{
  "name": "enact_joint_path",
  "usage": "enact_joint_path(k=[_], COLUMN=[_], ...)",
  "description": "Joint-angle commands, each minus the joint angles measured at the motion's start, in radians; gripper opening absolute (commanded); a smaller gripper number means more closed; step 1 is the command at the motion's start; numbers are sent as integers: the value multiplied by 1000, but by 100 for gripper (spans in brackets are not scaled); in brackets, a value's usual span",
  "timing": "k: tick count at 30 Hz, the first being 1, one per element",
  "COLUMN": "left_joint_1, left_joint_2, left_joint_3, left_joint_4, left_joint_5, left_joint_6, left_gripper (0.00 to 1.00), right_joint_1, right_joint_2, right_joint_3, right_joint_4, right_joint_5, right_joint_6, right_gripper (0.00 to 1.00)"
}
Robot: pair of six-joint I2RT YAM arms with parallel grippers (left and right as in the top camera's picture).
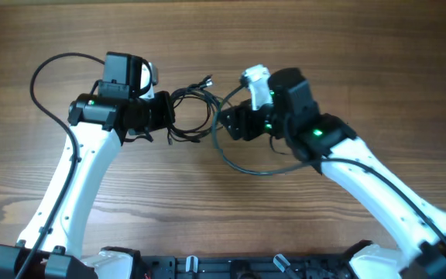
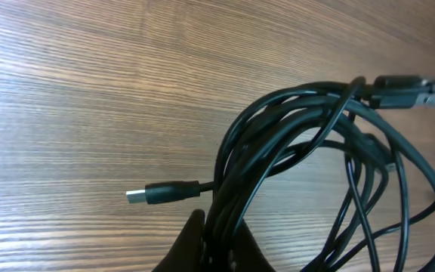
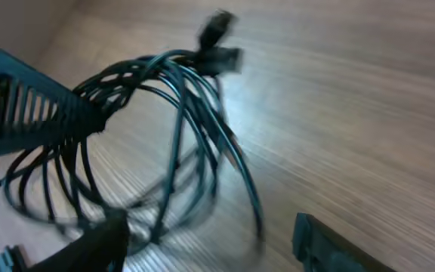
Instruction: Untangle cables
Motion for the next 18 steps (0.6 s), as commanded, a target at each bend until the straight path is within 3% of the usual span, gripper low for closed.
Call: enact_joint_path(k=[1, 4, 9, 10, 12, 18], left_joint_1=[-32, -46, -56, -56, -56, -56], left_joint_2=[-24, -24, -22, -22, -22, -22], left_joint_3=[10, 10, 10, 10, 10, 10], left_joint_4=[8, 14, 12, 8, -3, -29], left_joint_5=[24, 24, 24, 19, -6, -99], left_joint_6=[-8, -8, -8, -8, -7, -8], left_gripper=[4, 4, 4, 4, 16, 18], right_joint_1=[11, 11, 10, 10, 3, -32], right_joint_2=[72, 89, 89, 89, 89, 89], right_joint_3=[12, 12, 12, 12, 12, 12], right_joint_4=[49, 59, 43, 27, -41, -229], right_joint_5=[-101, -115, -67, -19, 137, 402], right_joint_6=[31, 35, 36, 48, 100, 191], right_gripper=[69, 60, 4, 4, 4, 4])
